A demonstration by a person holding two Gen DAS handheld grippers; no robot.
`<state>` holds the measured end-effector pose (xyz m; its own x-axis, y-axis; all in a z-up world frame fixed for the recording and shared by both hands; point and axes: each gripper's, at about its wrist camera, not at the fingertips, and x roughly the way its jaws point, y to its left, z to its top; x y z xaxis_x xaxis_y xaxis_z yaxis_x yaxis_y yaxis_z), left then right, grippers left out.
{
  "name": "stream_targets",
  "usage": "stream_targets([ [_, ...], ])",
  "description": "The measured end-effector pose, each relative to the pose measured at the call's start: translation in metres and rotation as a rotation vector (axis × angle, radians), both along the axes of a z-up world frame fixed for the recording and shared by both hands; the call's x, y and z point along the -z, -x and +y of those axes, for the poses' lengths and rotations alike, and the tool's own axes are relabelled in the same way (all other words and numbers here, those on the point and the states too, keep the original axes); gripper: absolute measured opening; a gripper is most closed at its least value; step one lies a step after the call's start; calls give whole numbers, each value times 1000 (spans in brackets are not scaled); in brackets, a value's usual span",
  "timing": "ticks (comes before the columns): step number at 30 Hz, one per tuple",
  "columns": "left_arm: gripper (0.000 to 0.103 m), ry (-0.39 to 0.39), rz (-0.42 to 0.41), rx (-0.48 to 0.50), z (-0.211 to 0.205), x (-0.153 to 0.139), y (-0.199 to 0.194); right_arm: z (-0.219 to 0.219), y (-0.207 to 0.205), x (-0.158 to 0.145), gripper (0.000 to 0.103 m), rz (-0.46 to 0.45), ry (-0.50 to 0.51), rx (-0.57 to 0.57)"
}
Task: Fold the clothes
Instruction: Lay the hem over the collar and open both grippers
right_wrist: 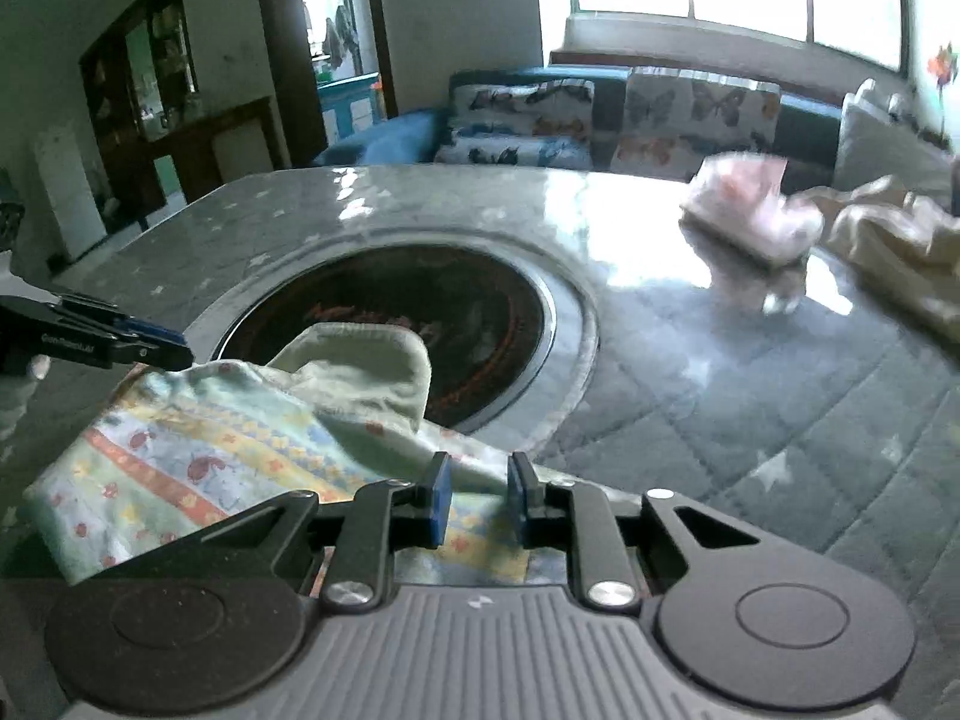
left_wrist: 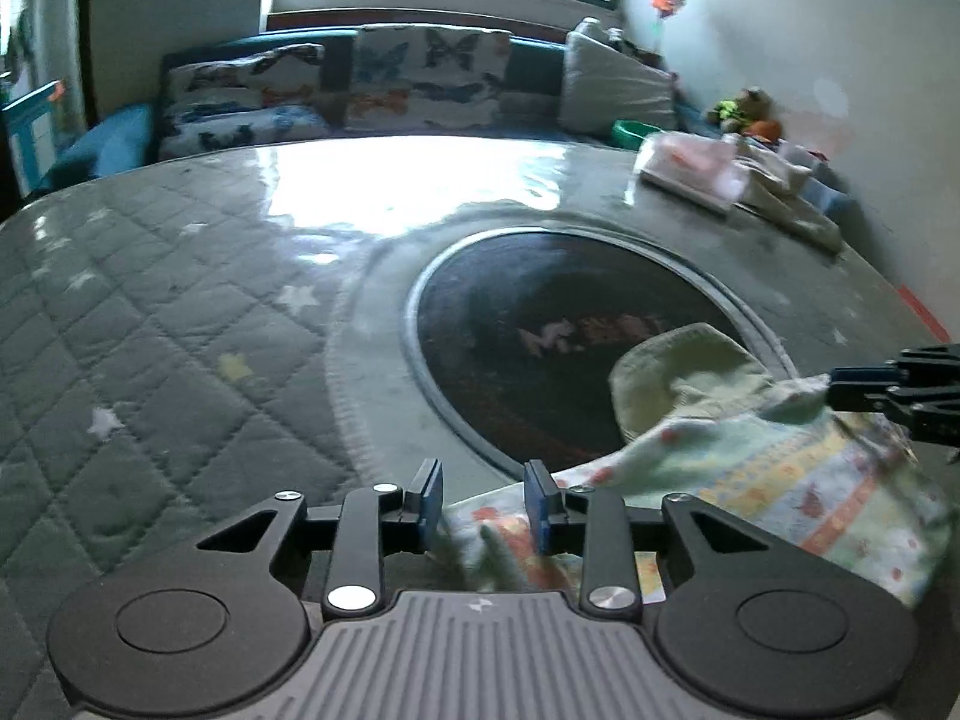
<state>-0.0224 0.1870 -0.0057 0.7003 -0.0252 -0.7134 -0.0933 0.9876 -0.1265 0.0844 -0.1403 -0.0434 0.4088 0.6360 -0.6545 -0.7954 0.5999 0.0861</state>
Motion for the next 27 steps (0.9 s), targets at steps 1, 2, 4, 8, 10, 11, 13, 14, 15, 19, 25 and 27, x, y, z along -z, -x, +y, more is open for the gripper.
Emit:
stream_targets([
  [1,31,-1,-3,-10,1,-2,1,2,3,-3,21,-9,-10,-6],
  [2,31,-2,-7,-21,1,-3,3,4,6,-7,21,-17,-19,-13],
  [4,31,-5,-44,1,-11,-14,8,11,9,-12,21,0,-41,-41],
  [8,30,58,-83,80,-37,-23,8,33,17,-10,21,17,-36,-102],
  [10,30,92,-83,115,-49,-21,4,43,19,-5,21,21,-30,-117],
  [11,30,109,-84,133,-55,-20,1,47,18,-2,21,23,-26,-116],
  [13,30,121,-75,145,-63,-15,-6,52,16,3,21,31,-17,-107],
  [14,30,121,-68,144,-64,-12,-10,54,15,6,21,32,-11,-105],
  [15,30,123,-61,141,-64,-8,-14,56,13,8,21,33,-4,-102],
  [19,26,131,-27,132,-61,5,-24,57,10,8,21,13,7,-90],
  [25,26,137,-33,135,-60,9,-20,44,27,-6,29,6,-25,-121],
  [27,26,136,-32,133,-62,9,-21,45,36,-6,33,0,-32,-142],
])
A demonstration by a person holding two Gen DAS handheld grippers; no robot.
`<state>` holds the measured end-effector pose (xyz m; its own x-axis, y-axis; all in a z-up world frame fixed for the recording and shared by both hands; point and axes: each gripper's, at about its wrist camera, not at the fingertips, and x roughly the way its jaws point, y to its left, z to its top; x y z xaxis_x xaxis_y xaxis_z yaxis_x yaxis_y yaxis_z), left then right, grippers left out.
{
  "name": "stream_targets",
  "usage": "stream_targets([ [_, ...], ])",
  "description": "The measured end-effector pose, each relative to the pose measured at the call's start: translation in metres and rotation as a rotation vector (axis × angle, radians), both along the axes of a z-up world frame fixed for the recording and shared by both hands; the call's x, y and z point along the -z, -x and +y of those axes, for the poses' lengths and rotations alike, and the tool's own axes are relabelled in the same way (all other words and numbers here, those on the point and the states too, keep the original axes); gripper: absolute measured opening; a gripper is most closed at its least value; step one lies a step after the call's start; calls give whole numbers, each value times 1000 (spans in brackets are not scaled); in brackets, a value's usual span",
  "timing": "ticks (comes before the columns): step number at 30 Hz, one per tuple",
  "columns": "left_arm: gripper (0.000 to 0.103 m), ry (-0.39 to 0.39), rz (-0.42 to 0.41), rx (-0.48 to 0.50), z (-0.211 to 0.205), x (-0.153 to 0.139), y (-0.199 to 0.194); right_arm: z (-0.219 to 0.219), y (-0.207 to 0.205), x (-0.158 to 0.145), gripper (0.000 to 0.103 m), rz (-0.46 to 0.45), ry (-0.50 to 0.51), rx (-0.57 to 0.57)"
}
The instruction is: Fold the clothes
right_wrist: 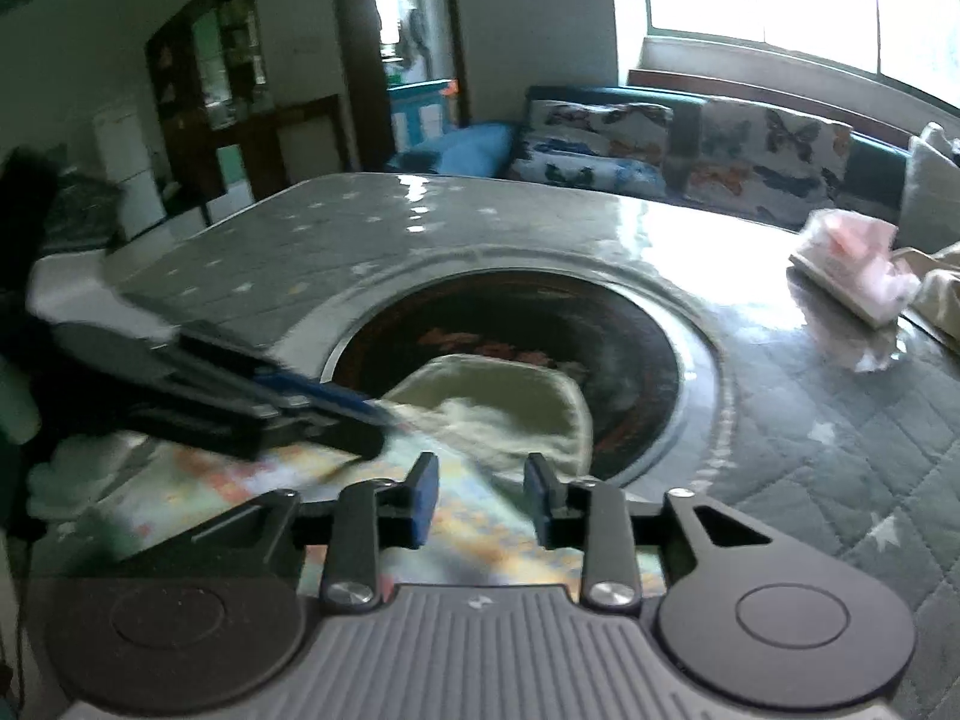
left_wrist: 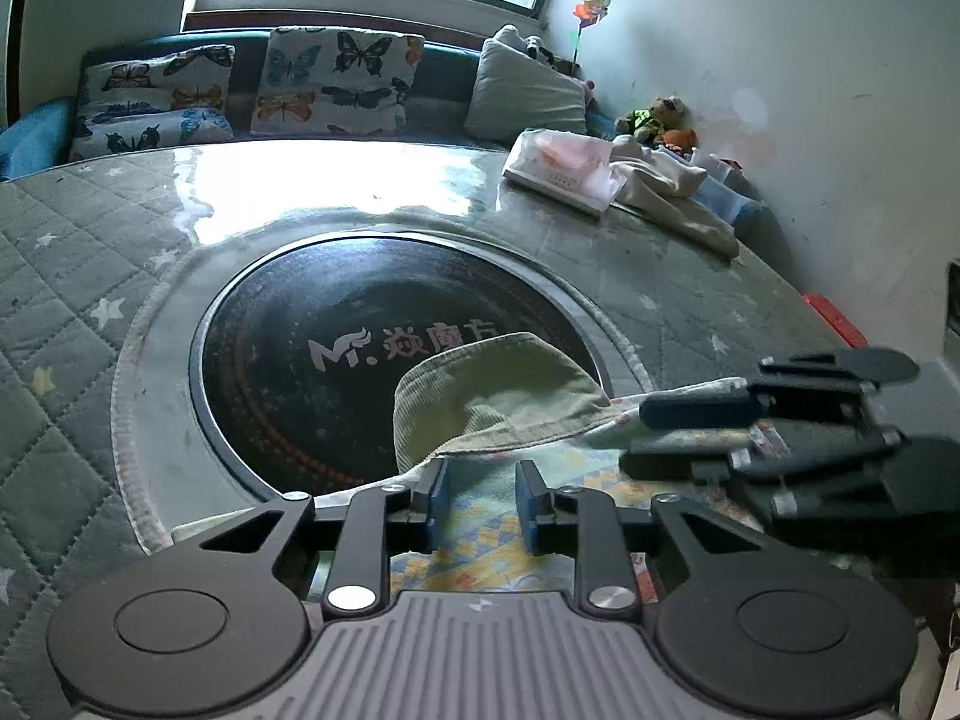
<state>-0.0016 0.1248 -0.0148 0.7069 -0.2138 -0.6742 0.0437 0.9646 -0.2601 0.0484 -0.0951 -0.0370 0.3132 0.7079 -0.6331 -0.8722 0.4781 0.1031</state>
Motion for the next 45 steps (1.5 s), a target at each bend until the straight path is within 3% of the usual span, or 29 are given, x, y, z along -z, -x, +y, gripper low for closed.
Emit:
stream_targets([
  [6,26,-8,9,-7,-2,1,0,9,17,13,33,-33,25,-24],
  [18,26,-3,12,-13,-2,3,0,-10,70,9,35,-93,52,-130],
  [29,26,10,12,-22,0,4,1,-44,104,5,34,-66,37,-151],
  [37,27,-6,-13,-28,-7,-6,9,-54,101,-2,34,-59,-2,-70],
  [45,27,16,-89,70,-33,-27,57,-72,90,1,34,-26,-19,13],
])
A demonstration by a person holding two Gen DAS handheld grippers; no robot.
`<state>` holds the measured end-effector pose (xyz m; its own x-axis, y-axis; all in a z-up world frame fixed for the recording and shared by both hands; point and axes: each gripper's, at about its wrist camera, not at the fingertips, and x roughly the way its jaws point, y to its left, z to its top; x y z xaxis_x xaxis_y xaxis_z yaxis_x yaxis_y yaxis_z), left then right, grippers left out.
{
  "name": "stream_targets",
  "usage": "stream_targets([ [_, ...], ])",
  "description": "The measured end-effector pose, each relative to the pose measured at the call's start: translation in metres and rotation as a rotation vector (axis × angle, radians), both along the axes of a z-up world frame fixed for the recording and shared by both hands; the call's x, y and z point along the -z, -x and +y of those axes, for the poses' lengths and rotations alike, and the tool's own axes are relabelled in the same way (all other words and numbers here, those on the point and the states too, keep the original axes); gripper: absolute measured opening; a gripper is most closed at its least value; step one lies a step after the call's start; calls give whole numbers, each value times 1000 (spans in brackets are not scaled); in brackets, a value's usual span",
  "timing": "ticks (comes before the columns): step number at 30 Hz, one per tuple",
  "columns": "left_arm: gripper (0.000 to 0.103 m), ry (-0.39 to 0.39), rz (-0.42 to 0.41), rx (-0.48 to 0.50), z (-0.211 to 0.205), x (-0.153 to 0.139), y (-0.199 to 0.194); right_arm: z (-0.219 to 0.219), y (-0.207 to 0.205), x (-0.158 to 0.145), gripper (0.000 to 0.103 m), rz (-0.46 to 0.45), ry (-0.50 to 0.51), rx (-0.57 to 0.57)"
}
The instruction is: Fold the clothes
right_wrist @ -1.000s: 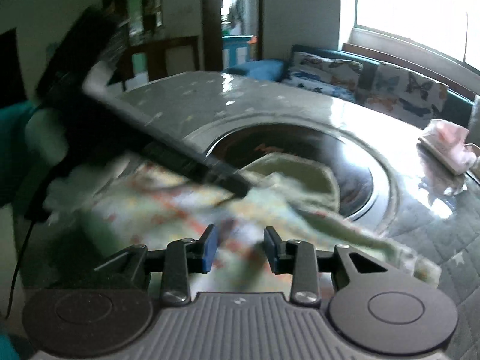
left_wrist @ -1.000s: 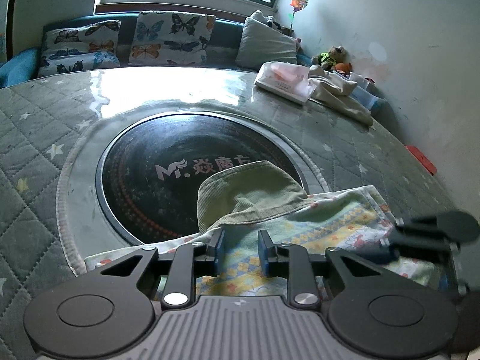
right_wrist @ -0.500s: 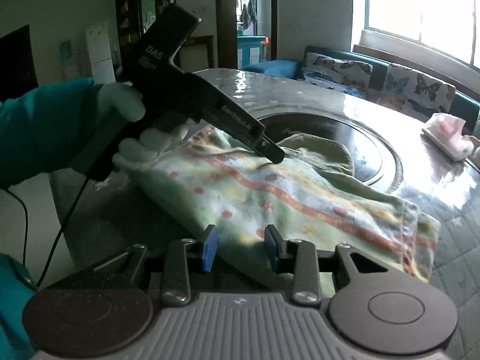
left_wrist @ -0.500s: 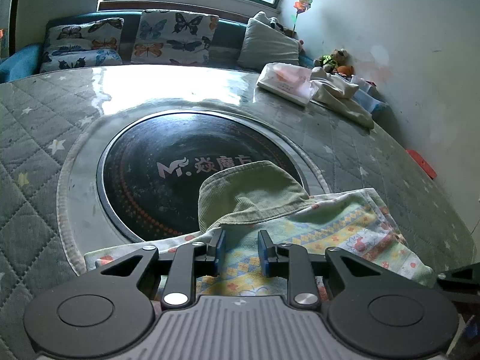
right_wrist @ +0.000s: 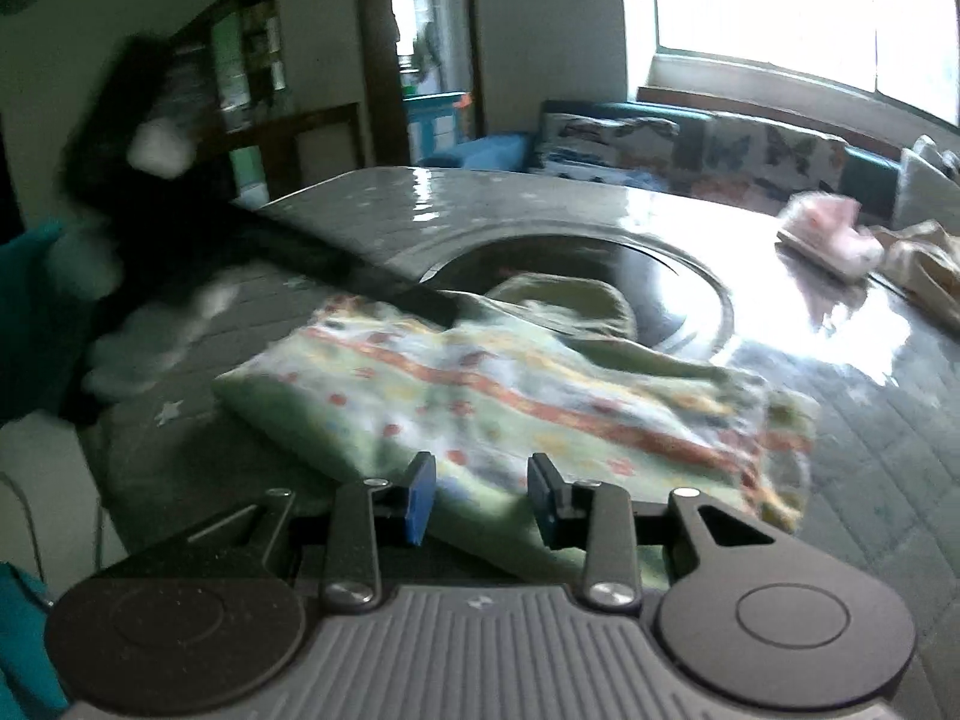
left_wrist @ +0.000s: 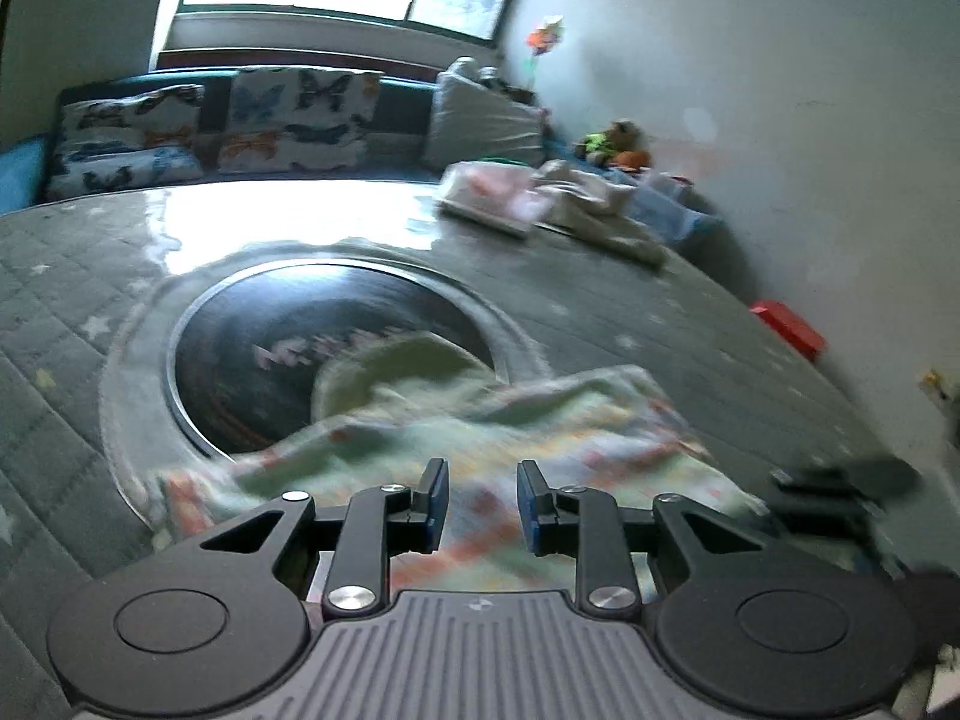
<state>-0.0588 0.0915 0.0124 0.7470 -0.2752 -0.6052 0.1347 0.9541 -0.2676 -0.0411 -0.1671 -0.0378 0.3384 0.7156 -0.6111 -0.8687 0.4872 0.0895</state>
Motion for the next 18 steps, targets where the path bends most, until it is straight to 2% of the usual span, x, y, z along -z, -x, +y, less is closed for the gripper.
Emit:
stream_targets([
  [3,27,19,10,30,-11,5,16,-11,-8,6,34,24,2,52],
  [9,27,30,34,23,-16,19,37,-36,-21,10,34,41,-6,158],
  [18,27,45,31,-66,6,26,57,-50,-30,11,32,42,-4,208],
])
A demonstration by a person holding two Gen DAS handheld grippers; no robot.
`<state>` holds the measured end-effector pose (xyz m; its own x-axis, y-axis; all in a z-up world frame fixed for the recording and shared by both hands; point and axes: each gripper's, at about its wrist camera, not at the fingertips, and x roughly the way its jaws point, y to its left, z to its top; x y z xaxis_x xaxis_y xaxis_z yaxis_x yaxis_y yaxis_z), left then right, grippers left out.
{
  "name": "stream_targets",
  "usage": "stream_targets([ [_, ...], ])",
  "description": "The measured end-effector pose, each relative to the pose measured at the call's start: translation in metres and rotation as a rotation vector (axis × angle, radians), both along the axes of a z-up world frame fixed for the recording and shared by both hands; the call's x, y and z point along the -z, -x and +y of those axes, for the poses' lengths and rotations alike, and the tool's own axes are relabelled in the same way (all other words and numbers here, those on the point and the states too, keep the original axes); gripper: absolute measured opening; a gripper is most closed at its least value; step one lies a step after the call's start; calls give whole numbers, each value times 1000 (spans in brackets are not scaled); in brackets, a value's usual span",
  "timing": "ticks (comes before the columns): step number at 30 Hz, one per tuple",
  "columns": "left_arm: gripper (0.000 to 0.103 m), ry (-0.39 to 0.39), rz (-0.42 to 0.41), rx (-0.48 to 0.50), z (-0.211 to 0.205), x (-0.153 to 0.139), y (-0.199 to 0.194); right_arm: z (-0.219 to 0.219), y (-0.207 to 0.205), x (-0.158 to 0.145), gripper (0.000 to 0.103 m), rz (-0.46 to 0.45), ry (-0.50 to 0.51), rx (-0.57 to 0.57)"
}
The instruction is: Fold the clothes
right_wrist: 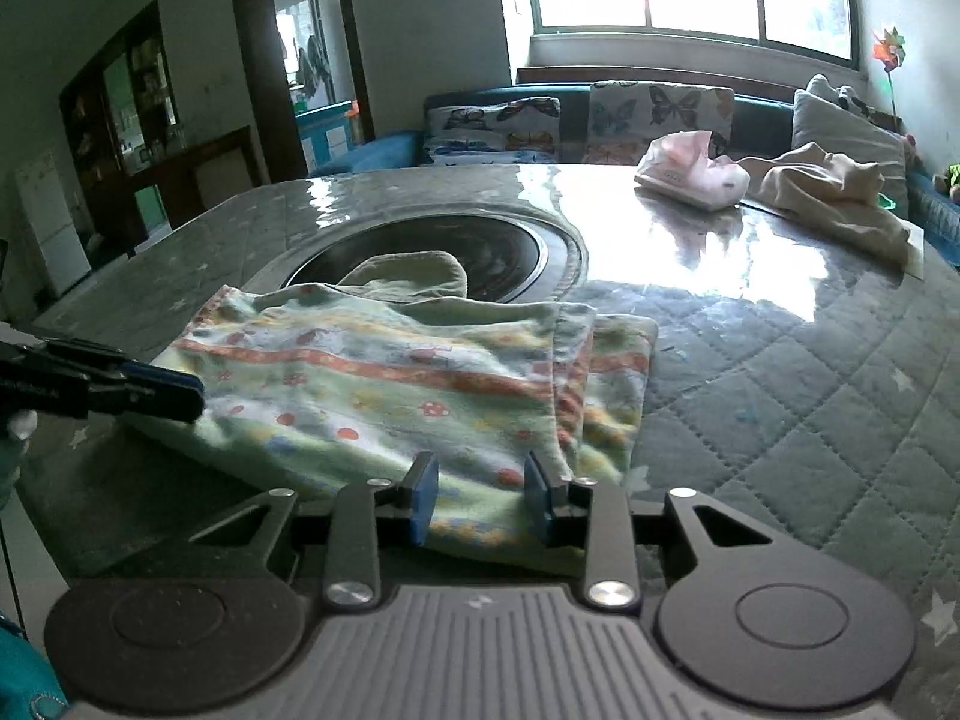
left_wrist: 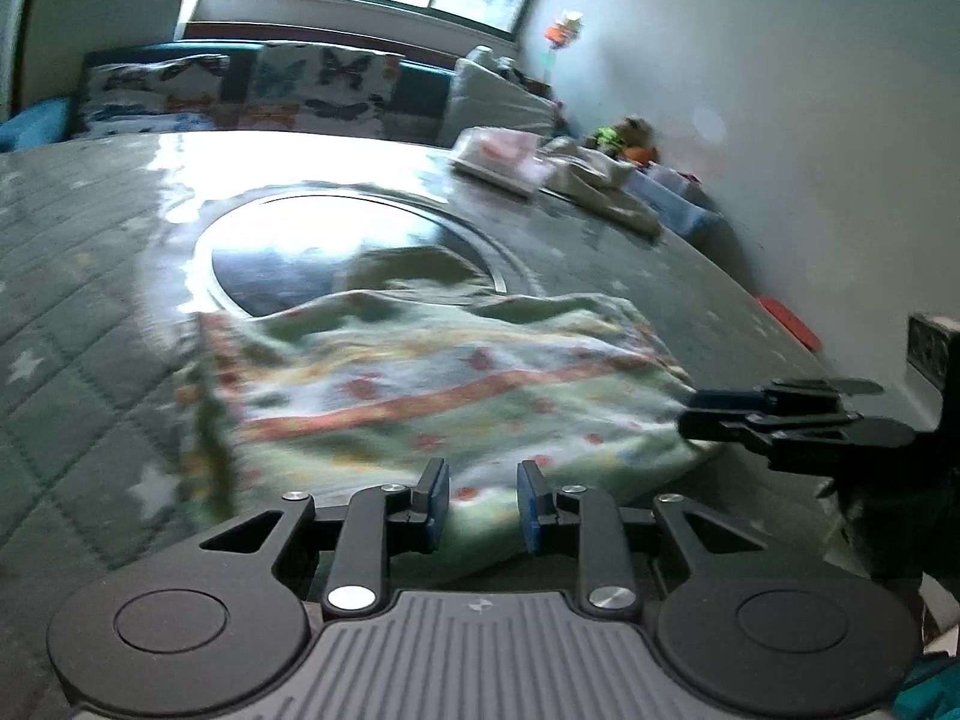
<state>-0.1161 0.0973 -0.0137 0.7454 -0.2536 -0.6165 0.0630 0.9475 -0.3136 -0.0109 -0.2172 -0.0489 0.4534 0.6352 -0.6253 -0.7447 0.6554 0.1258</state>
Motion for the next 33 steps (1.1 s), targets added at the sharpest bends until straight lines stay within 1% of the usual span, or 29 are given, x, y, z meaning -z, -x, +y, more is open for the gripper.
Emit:
stream_targets([
  [5,27,21,20,-99,29,5,12,1,-1,0,32,5,-6,3],
  [6,27,31,21,-106,33,5,14,1,-1,0,32,6,-6,3],
  [8,27,34,17,-112,36,2,16,2,-1,-2,32,2,-3,-1],
  [10,33,9,8,-114,36,-2,13,4,-5,-7,33,-3,-10,-2],
  [15,34,-25,-20,-105,33,-12,-6,16,-22,-14,35,-10,-19,-14],
  [18,34,-19,-1,-120,36,-9,-25,29,-34,-13,35,-20,-12,-25],
  [21,34,-23,34,-142,40,0,-38,38,-46,-8,35,2,-23,-20],
  [23,34,-25,43,-145,44,3,-39,43,-55,-1,35,27,-13,-23],
  [27,34,-33,40,-153,50,0,-38,44,-62,2,34,31,-3,-15],
  [33,35,-49,25,-155,53,-7,-52,56,-77,-6,35,9,-16,-12],
])
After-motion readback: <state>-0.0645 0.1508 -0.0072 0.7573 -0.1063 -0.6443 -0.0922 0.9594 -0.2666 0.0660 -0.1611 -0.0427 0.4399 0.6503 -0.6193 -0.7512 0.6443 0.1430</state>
